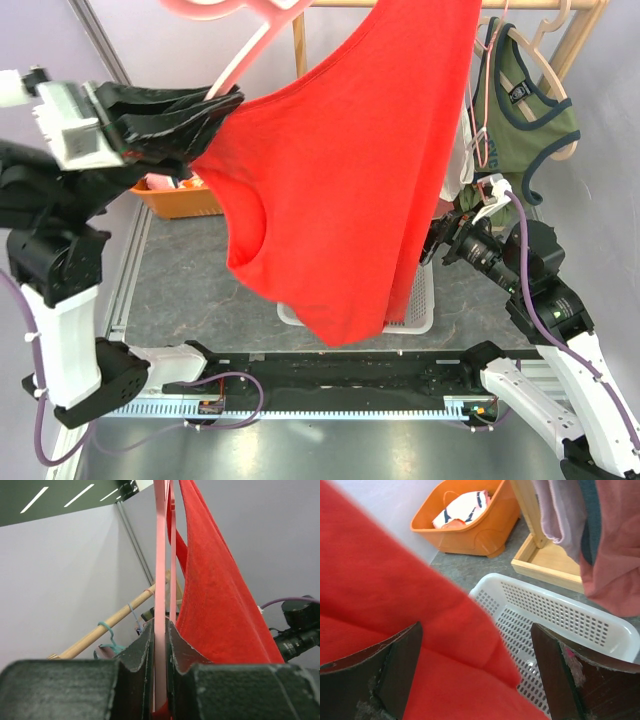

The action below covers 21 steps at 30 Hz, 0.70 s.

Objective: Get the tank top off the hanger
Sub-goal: Pick up the hanger from the clothesline.

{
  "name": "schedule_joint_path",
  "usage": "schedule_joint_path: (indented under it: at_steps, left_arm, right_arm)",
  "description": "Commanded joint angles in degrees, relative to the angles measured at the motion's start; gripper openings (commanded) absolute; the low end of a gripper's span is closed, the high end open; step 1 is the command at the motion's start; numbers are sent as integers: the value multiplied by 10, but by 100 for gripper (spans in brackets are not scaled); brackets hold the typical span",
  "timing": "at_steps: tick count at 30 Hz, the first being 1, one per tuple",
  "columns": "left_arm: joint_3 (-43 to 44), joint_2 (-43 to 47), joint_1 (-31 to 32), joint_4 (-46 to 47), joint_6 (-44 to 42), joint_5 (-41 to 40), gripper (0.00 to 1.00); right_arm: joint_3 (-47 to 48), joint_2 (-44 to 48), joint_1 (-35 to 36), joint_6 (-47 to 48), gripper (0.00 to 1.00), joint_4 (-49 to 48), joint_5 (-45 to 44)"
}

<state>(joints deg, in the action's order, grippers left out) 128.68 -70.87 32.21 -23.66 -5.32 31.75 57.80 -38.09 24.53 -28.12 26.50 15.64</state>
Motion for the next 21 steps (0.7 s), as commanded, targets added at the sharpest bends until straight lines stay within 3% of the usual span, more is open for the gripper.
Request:
schedule_joint_path:
  at_steps: [1, 12, 15, 21]
  left_arm:
    - [-7, -2, -2, 51, -81, -35, 2]
    - [-5, -23, -3, 64, -136, -67, 2]
    - [-37, 0, -3, 61, -138, -58, 2]
    - [-191, 82, -3, 40, -132, -49, 2]
  right_arm:
    - [6, 6, 2, 11, 98, 4, -32]
    - [15, 8, 2, 20, 98, 13, -47]
    - [22, 6, 2, 22, 98, 14, -45]
    - [52, 2, 2, 28, 98, 25, -37]
